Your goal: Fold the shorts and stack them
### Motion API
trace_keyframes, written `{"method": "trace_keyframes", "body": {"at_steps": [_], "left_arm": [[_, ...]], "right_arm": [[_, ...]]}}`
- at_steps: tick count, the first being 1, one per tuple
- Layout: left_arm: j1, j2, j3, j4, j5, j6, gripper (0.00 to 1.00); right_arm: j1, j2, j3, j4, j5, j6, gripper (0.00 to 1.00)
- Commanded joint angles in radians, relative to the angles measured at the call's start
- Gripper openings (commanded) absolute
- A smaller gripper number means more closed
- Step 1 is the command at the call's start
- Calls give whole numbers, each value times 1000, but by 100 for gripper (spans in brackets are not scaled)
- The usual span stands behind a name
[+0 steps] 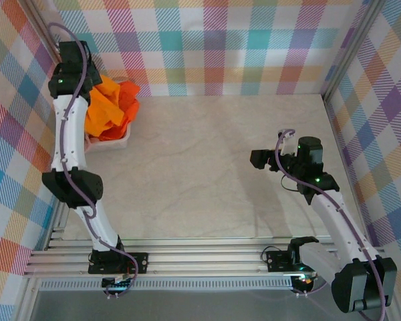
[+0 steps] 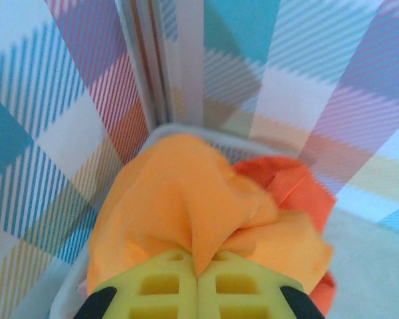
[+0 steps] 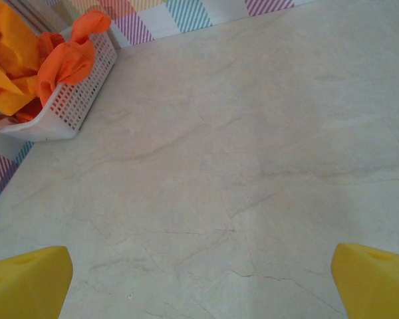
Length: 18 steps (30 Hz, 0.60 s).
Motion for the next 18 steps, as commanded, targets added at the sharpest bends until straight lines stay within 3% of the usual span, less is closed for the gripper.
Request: {"method": "trace_keyframes", "body": {"at_steps": [1,10,18], "left_arm": [[8,-83,31,112,100,-68,0],[-16,-196,31,327,433,-240,0],[-201,-197,146,429,601,-333,0]], "right_arm": [[7,-1,37,22,-28,20,99],[18,-7,38,43,-29,41,100],[21,-53,38,64,-5,55,99]]}}
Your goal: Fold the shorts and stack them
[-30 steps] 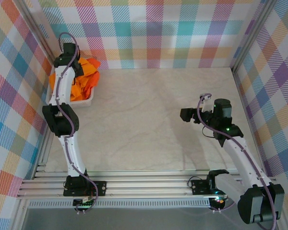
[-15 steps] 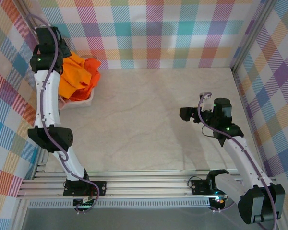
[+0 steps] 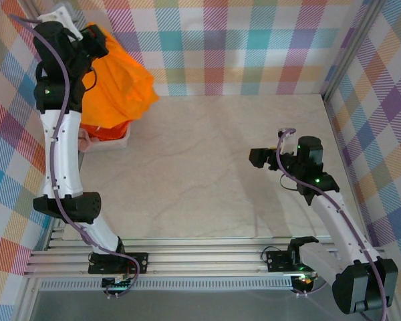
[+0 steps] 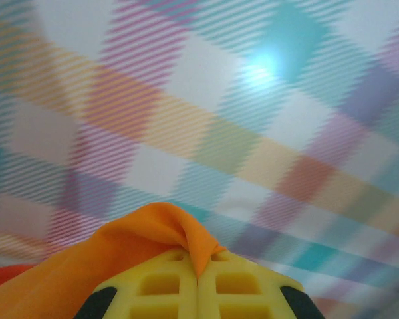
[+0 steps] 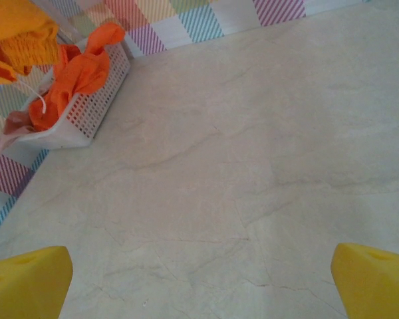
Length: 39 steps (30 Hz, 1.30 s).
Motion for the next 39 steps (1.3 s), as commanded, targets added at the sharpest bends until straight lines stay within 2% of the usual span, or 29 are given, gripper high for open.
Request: {"method": "trace_keyframes", "body": {"at_steps": [1,8,13,14,17,19,23,26,30,36,39], "left_arm": [[-101,-5,113,120,135,-69,0],[-339,134,175,207,236,-189,0],[-442,248,204,189,288,-198,0],[-454,268,202,167,303,-190,3],[-462,323,195,58,341,-156,15],[-458,361,192,-48,330,-71,39],[-438,397,165,-204,276,102,64],[-437,304,-18,-99,328,97,72],[-445,99,-436,128,310,52,84],[-482,-51,-848,233,253,6,85],[-539,-42,-938,310,227,-6,85]], "right_arm": [[8,-45,34,35,13,14,99],[8,-127,34,18,92,4,99],[8,-169,55,-35,142,-30,99],[8,-172,64,-49,152,-36,99],[7,-162,81,-86,153,-56,99],[7,-140,90,-111,144,-62,99],[8,-64,115,-185,101,-67,99],[7,-9,125,-232,89,-55,99],[6,41,119,-262,102,-30,99],[-20,124,145,-341,151,43,100],[-81,157,150,-360,107,84,99]]}}
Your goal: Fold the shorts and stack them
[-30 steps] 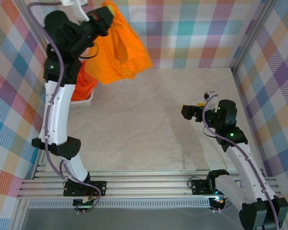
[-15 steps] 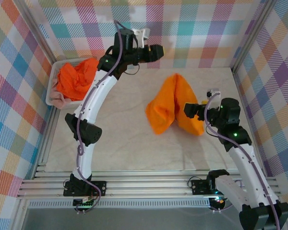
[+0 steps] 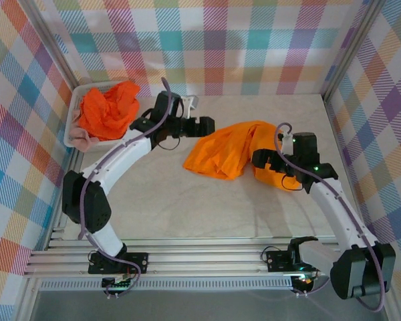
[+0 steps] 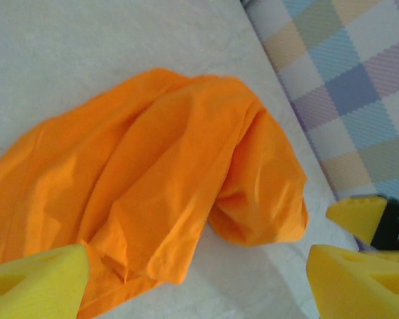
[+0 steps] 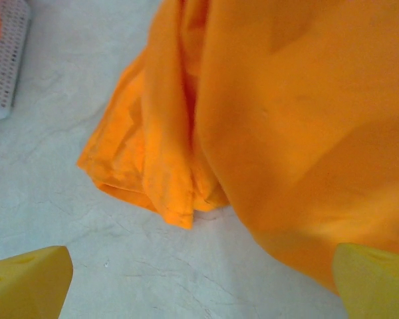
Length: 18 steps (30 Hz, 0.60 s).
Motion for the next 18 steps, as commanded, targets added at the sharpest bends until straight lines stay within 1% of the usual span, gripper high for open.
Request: {"method": "trace_keyframes", "body": {"at_steps": [1,5,7,8,12,16,18], "left_arm": [[-79,16,-65,123,-48,-11,85],[-153,137,-23,79,-95,32,83],[-175,194,6,74,-130,46,83],[-186,224,31,29,-153,54,82],[-237,333,138,-46,-251,106,81],[-271,428,229,-106,-317,132,78],[-277,466,254,-115,-328,136,76]], "right_arm": [[-67,22,32,-53,-32,74,99],[-159,21,13,-71,-21,124,100],[-223,16,-3,-78,-25,157,99],[-261,13,-15,-77,-34,179,99],[-397,2,-75,-51,-64,283,99],[-485,11,-144,11,-92,380,99],[-513,33,-174,54,-124,412,100]]}}
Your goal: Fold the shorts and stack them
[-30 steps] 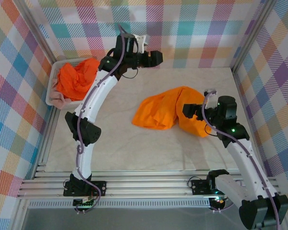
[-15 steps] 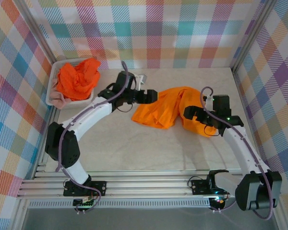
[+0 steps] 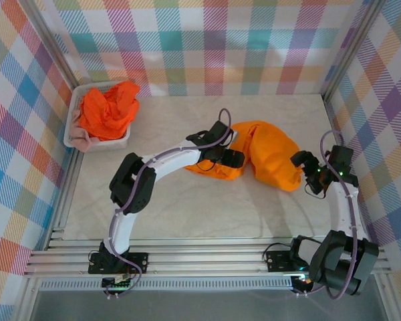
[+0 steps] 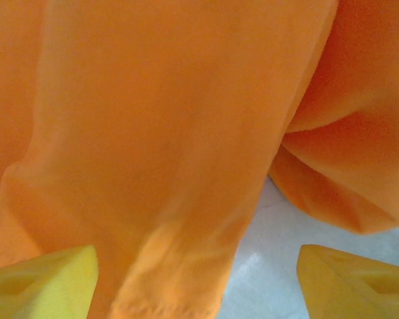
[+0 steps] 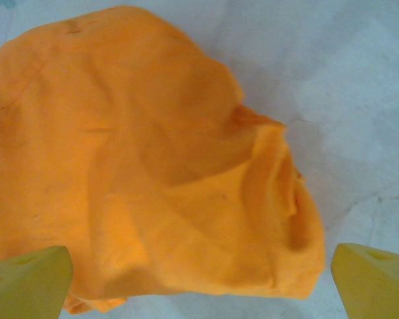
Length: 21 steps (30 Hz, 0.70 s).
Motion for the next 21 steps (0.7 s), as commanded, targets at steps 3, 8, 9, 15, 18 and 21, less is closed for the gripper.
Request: {"method": "trace_keyframes", "body": {"at_steps": [3,8,9,15,18,21], "left_arm": [[-21,75,79,-52,-81,38,70],[-26,133,128,-78,-83,43,53],[-27,143,134,-86,-86,42,45],[-27,124,114,-73,-84,17,8],[-27,98,111,-70,-84,15,2],[-27,73,112,-71,-84,10,0]], "right_arm": [[-34,62,-41,83,-82,104,99],[-34,126,-55,120,-118,94,99],[-33,141,-56,127,-125,90,97],[-33,202,-66,166,-147,80,77],[-32,222,-75,187,-170,92,62],[-31,231,-82,206,-182,100,40]]}}
